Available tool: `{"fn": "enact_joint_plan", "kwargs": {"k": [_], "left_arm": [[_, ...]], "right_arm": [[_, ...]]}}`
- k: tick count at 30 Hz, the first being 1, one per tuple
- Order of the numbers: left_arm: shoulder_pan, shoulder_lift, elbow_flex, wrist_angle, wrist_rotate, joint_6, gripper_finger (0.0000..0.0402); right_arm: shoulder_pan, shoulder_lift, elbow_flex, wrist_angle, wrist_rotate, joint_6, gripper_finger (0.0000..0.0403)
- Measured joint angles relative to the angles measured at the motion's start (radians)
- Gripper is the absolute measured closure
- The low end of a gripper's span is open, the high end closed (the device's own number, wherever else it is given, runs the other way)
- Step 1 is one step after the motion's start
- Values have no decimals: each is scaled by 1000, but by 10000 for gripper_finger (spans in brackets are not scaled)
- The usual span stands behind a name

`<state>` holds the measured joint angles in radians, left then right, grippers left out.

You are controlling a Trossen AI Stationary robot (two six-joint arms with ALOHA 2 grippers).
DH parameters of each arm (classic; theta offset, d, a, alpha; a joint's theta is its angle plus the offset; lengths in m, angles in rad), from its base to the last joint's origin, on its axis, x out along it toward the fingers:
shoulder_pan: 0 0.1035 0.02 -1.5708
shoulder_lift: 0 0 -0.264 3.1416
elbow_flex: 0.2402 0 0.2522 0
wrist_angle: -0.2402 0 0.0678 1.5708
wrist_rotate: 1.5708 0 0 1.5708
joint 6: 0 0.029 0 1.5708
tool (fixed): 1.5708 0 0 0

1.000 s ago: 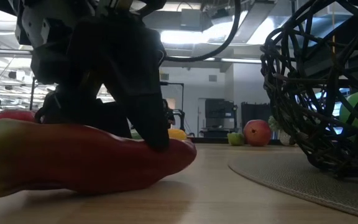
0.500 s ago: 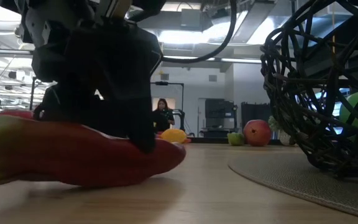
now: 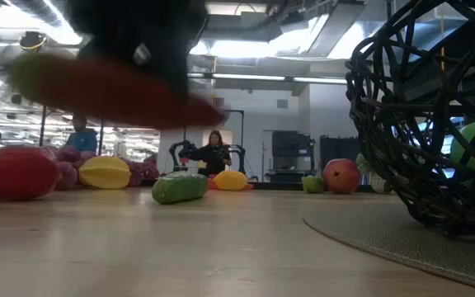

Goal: Build produce basket
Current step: Put the red chili pepper into the wire basket

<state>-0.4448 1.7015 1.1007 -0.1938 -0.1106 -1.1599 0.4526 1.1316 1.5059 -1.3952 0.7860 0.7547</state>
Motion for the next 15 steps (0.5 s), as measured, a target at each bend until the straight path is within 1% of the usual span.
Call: {"fn": "enact_joint_plan", "kwargs": {"k": [4, 6, 7, 10, 13, 15], "left_arm": [[34, -82, 6, -56, 20, 84, 274], [56, -113, 38, -141, 20, 134, 274], [67, -119, 68, -171, 20, 163, 274], [102, -133, 182, -341, 16, 268, 274], [135, -130, 303, -472, -2, 377, 274], [161, -118, 372, -532, -3, 429, 274]], "right_arm": [[0, 0, 0, 0, 0, -1, 329], [0, 0, 0, 0, 0, -3, 329], [0, 0, 0, 0, 0, -3, 329], [0, 0, 0, 2, -1, -2, 329], [0, 0, 0, 4, -1, -3, 329], [0, 0, 0, 5, -1, -3, 329]]}}
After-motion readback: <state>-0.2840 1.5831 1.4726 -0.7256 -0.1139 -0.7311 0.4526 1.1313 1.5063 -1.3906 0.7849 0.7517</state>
